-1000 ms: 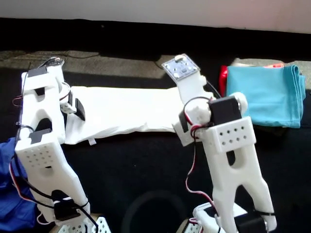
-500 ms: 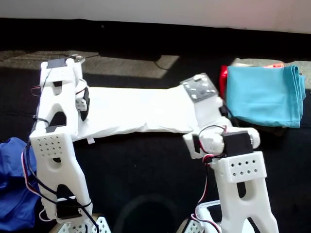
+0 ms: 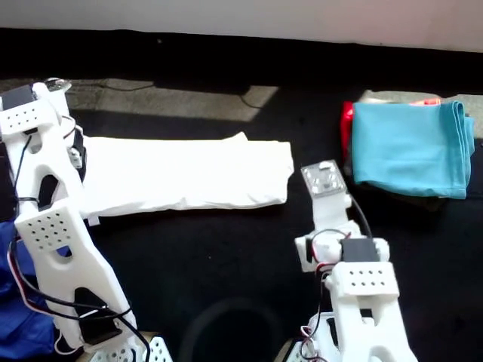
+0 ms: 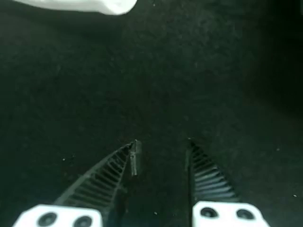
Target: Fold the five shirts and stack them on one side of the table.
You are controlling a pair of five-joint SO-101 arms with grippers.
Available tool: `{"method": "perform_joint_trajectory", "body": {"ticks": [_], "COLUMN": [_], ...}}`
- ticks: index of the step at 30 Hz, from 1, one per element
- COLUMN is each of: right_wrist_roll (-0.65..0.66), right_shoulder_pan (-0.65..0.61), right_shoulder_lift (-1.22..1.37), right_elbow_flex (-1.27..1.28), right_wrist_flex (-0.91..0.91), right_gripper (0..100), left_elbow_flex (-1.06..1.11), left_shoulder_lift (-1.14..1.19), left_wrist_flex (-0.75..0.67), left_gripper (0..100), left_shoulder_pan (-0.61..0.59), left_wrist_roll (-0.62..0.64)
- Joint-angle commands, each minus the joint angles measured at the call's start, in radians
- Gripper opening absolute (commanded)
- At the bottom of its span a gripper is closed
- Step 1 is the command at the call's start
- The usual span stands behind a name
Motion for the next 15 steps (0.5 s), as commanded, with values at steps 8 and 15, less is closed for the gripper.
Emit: {"method": "perform_joint_trajectory", "body": {"ticks": [8,15], "right_wrist_roll": [0.002,0.002], "right_shoulder_pan": [0.139,0.143], "right_shoulder_lift": [-0.038,-0.038], "right_elbow_flex": [0.275,0.288], "right_wrist_flex": [-0.311,-0.317], "right_gripper": [15.2,15.2], "left_elbow_flex": [0.251,0.374], "left_shoulder_lift": [-0.357,-0.572], "left_wrist_flex": [0.014,0.012], "left_gripper": [1,1], "left_shoulder_pan": [0.208,0.400], "left_wrist_roll": [0.002,0.002]}}
